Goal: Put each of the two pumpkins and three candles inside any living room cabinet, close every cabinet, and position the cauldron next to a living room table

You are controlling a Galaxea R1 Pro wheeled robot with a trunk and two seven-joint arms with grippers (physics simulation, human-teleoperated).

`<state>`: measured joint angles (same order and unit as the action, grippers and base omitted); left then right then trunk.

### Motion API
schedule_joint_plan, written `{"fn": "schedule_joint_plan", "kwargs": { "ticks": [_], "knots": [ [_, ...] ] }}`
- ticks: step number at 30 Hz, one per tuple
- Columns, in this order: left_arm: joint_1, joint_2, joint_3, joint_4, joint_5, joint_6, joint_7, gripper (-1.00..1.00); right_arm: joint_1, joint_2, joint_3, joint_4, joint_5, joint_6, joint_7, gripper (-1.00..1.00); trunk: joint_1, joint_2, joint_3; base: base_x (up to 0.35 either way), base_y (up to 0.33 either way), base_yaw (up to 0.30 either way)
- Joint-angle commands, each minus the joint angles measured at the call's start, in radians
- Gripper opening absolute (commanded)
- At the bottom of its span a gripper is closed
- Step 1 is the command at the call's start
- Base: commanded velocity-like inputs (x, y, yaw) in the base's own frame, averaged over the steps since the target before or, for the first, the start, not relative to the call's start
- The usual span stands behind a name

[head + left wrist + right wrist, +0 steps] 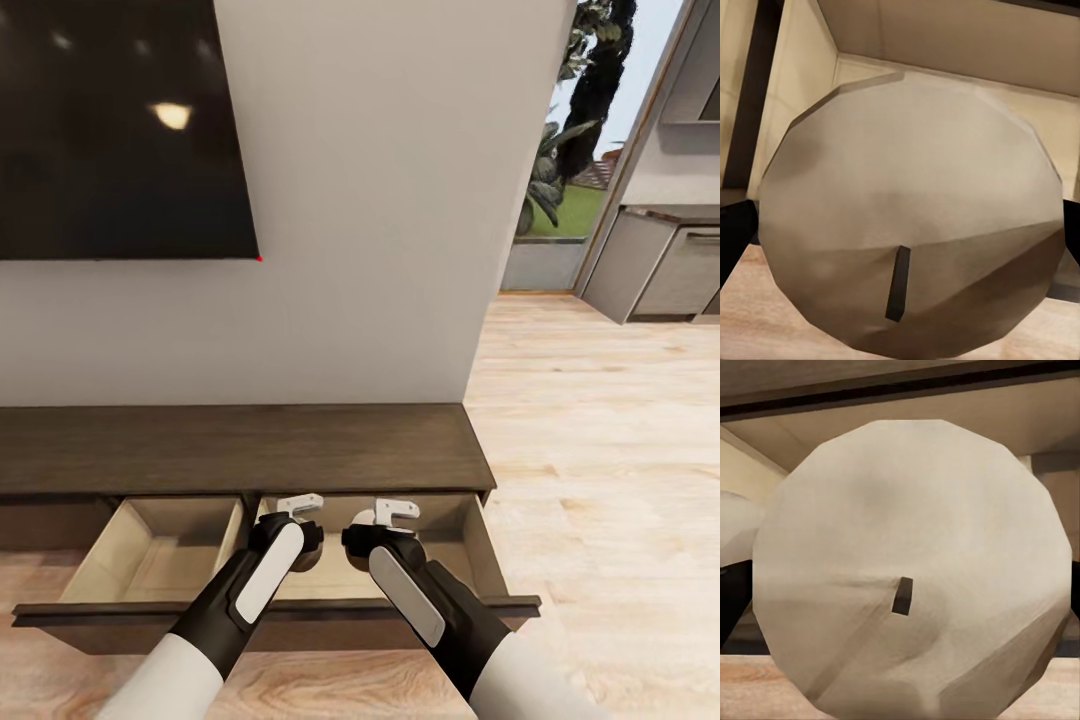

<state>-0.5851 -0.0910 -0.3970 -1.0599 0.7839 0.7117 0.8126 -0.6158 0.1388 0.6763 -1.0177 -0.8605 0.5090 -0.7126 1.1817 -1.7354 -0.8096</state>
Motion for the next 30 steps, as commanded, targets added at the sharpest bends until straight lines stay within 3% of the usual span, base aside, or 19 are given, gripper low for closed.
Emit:
{"fn": "schedule_joint_plan", "kwargs": {
  "ticks": [1,25,30],
  "knots": [
    [-0.001,0.000,-0.002,-0.001,0.009,0.000,0.011,-1.00,-0.001,-0.001,0.002,-0.002,-0.006,0.002,-0.007,-1.00,0.004,-0.008,-0.004,0.000,0.000,0.000],
    [-0.001,0.000,-0.002,-0.002,0.011,0.000,0.011,-1.00,-0.001,-0.003,0.005,-0.013,-0.005,-0.004,-0.005,-1.00,0.096,-0.176,-0.079,0.000,0.000,0.000],
    [-0.001,0.000,-0.002,-0.002,0.011,-0.001,0.011,-1.00,-0.001,-0.002,0.005,-0.013,-0.005,-0.006,-0.005,-1.00,0.096,-0.176,-0.079,0.000,0.000,0.000]
  ]
}}
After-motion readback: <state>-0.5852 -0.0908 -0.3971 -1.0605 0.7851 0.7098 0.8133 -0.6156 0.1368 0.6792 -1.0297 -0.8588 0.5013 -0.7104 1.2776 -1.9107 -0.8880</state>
